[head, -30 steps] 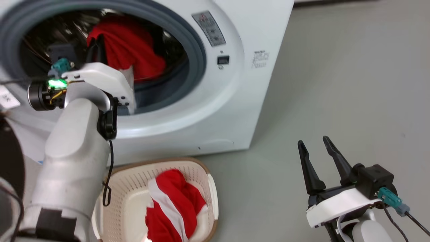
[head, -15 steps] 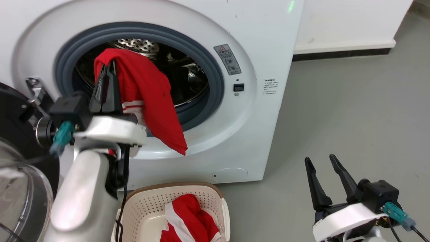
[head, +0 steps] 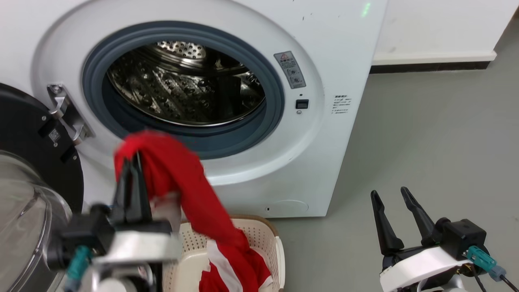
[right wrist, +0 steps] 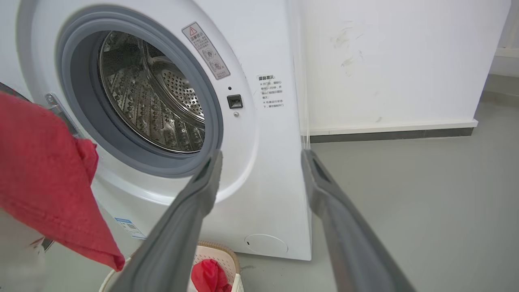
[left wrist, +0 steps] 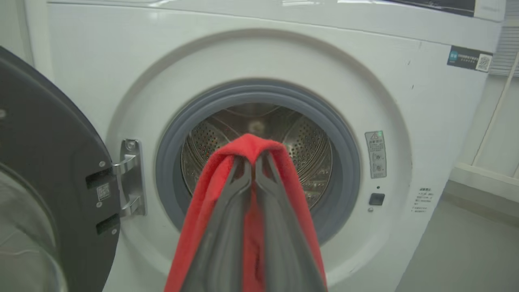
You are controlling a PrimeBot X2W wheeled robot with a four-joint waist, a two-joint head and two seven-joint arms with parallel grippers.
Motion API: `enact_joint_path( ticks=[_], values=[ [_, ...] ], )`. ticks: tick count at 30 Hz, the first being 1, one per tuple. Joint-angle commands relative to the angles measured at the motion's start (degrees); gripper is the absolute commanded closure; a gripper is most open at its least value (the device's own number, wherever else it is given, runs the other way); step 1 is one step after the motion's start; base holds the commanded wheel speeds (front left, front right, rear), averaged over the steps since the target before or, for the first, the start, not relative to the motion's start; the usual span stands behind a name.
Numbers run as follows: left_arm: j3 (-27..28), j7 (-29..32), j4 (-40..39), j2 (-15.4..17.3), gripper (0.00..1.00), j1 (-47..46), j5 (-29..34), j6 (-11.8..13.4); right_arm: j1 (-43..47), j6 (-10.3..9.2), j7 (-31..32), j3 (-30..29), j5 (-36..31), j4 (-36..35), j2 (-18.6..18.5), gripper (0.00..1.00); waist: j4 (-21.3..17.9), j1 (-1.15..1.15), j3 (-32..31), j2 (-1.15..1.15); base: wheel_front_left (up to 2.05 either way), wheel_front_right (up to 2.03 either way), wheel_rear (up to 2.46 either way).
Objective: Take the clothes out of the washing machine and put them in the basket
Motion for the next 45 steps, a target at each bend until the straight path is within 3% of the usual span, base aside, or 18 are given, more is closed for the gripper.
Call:
enact_joint_path(
  ticks=[1,4,9,16,22,31,42,43,44,45],
  values=[
    [-0.4,-0.3,0.8,-0.8,1.00,2.3,-0.6,0.5,0.2,-0.02,0.0,0.0,0.3,-0.3,0.0,0.00,0.5,0.01,0.9,0.00,0.00,0.00,0.00],
    [-0.9,-1.9,5.0,-2.6,1.00,6.3,-2.3,0.5,-0.5,-0.02,0.0,0.0,-0.1,-0.4,0.0,0.00,1.1,0.01,2.4,0.00,0.00,0.00,0.00],
    [-0.6,-4.4,17.3,-5.8,1.00,7.4,-6.2,-2.8,-1.8,-0.02,0.0,0.1,-0.5,-0.9,0.0,0.00,2.1,0.01,5.9,0.00,0.00,0.00,0.00],
    [1.4,-5.4,38.8,-9.8,1.00,-2.4,-9.6,-10.1,-5.4,-0.02,0.1,0.9,-1.2,-2.3,0.0,0.00,3.0,0.01,14.9,0.00,0.00,0.00,0.00],
    [3.0,-5.3,53.5,-11.4,1.00,-14.3,-7.7,-13.2,-9.2,-0.02,0.3,2.2,-1.8,-3.1,0.0,0.00,2.3,0.01,24.5,0.00,0.00,0.00,0.00],
    [4.7,-5.3,69.9,-11.9,1.00,-29.3,-7.2,-12.8,-15.4,-0.02,-2.0,3.8,-0.6,-1.7,0.0,0.00,-2.3,0.01,38.0,0.00,0.00,0.00,0.00],
    [6.4,-5.3,81.4,-11.2,1.00,-35.1,-7.9,-12.6,-19.2,-0.02,-4.7,5.1,0.6,2.4,0.0,0.00,-5.5,0.01,42.8,0.00,0.00,0.00,0.00],
    [6.6,-5.3,81.9,-11.2,0.97,-35.2,-8.0,-12.7,-19.4,-0.02,-5.1,5.1,0.6,3.0,0.0,0.00,-5.6,0.01,42.4,0.00,0.00,0.00,0.00],
    [6.9,-5.3,82.0,-11.1,0.52,-35.1,-8.2,-12.6,-19.3,-0.02,-5.3,4.9,0.7,3.5,0.0,0.00,-5.6,0.01,41.7,0.00,0.00,0.00,0.00],
    [7.0,-5.3,81.9,-11.2,0.00,-34.7,-8.0,-12.7,-19.1,-0.02,-5.4,4.7,0.4,4.1,0.0,0.00,-5.4,0.01,40.8,0.00,0.00,0.00,0.00]
  ],
)
